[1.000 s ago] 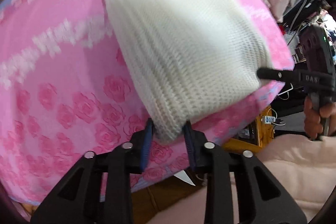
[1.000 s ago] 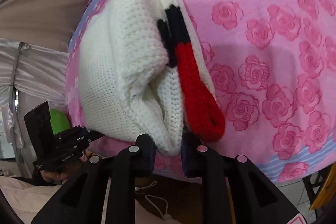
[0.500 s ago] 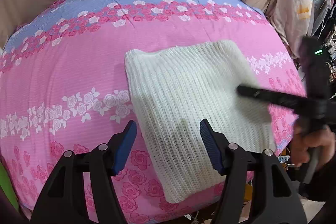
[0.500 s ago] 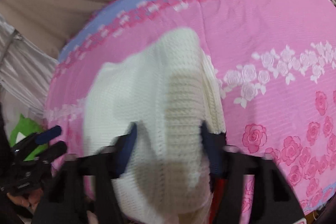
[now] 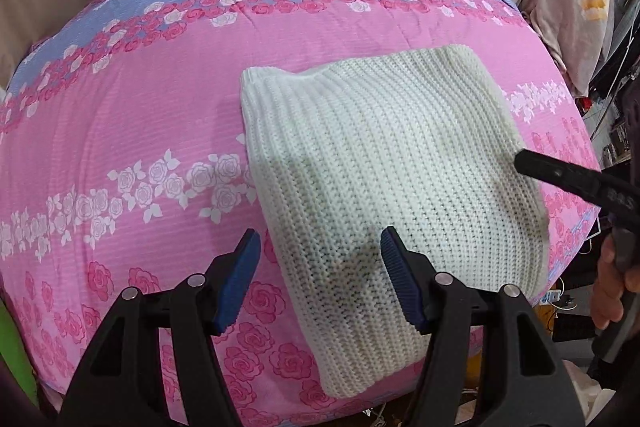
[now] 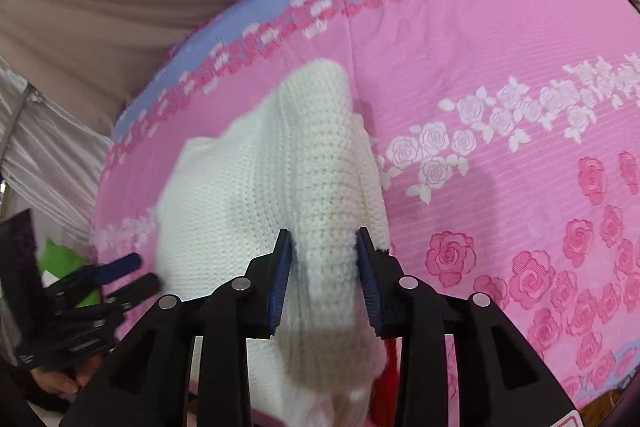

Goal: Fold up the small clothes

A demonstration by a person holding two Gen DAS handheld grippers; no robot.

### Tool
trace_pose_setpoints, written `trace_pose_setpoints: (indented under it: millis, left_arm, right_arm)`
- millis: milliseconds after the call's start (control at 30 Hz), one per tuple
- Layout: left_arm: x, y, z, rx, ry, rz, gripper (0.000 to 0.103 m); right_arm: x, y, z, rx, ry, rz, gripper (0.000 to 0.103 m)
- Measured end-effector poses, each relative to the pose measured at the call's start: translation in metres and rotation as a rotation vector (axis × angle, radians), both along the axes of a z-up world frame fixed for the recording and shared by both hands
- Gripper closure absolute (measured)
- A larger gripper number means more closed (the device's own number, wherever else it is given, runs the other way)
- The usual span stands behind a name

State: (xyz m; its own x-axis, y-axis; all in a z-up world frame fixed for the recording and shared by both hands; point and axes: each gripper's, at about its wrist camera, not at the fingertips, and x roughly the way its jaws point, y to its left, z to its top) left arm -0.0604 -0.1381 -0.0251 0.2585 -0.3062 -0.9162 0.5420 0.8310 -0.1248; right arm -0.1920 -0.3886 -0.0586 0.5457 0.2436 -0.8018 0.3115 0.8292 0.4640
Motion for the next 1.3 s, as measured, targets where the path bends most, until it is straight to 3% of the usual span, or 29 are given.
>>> trace_pose_setpoints:
  millis: [67, 167, 233, 300, 367, 400, 467, 533, 600, 667, 733, 800, 900, 1000, 1033, 1100, 1200, 1300]
  left_arm:
    - [0.000, 0.000, -0.001, -0.004, 0.007, 0.003, 0.042]
    - [0.001, 0.001, -0.003, -0.010, 0.023, 0.014, 0.043]
    - [0.000, 0.003, -0.001, -0.022, 0.028, 0.019, 0.043]
    - [-0.002, 0.005, 0.003, -0.042, 0.022, 0.020, 0.038]
    - [-0.001, 0.005, 0.000, -0.043, 0.026, 0.028, 0.036]
    - [0.000, 0.005, -0.004, -0.041, 0.037, 0.033, 0.036]
    - [0.003, 0.006, -0.014, -0.040, 0.073, 0.051, 0.036]
    - [0.007, 0.011, -0.017, -0.060, 0.096, 0.076, 0.034]
    - [0.012, 0.020, -0.016, -0.122, 0.108, 0.122, 0.022]
    - [0.019, 0.027, -0.018, -0.181, 0.132, 0.174, 0.018]
    - [0.030, 0.033, -0.031, -0.232, 0.203, 0.235, 0.017]
    - [0.039, 0.036, -0.046, -0.276, 0.276, 0.280, 0.016]
    - [0.046, 0.037, -0.068, -0.357, 0.369, 0.335, 0.012]
    - [0.044, 0.033, -0.073, -0.394, 0.380, 0.343, 0.008]
    - [0.043, 0.026, -0.072, -0.380, 0.380, 0.318, 0.010]
    - [0.042, 0.015, -0.067, -0.373, 0.396, 0.271, 0.031]
    - [0.040, 0.001, -0.040, -0.341, 0.348, 0.187, 0.057]
    - [0.041, -0.010, 0.007, -0.410, 0.337, 0.106, 0.060]
  right_arm:
    - [-0.008, 0.005, 0.001, 0.016, 0.014, 0.011, 0.056]
    - [-0.008, 0.017, -0.014, 0.023, 0.072, 0.052, 0.056]
    - [-0.010, 0.023, -0.009, 0.019, 0.064, 0.068, 0.084]
    - [-0.019, 0.021, 0.015, 0.075, -0.034, 0.049, 0.086]
    - [-0.026, 0.018, 0.027, 0.041, -0.057, 0.036, 0.087]
    - [-0.026, 0.016, 0.020, 0.020, -0.035, 0.037, 0.087]
    - [-0.019, 0.013, -0.025, -0.043, 0.104, 0.041, 0.086]
    - [-0.022, 0.006, -0.041, 0.013, 0.110, 0.022, 0.079]
    - [-0.024, 0.000, -0.024, 0.050, 0.071, -0.017, 0.073]
    - [-0.023, -0.004, -0.007, 0.022, 0.022, -0.042, 0.061]
    - [-0.016, -0.006, -0.003, -0.020, 0.013, -0.041, 0.036]
    - [0.000, -0.009, -0.015, -0.020, 0.051, -0.029, 0.033]
    - [0.015, -0.011, -0.044, 0.088, 0.105, -0.005, 0.031]
    - [0.019, -0.004, -0.064, 0.197, 0.113, -0.018, 0.022]
    - [0.020, -0.003, -0.065, 0.209, 0.106, -0.025, 0.019]
    - [0.022, 0.000, -0.065, 0.211, 0.106, -0.025, 0.023]
    - [0.021, -0.002, -0.052, 0.234, 0.096, -0.026, 0.057]
    - [0.013, -0.007, -0.016, 0.206, 0.037, -0.049, 0.067]
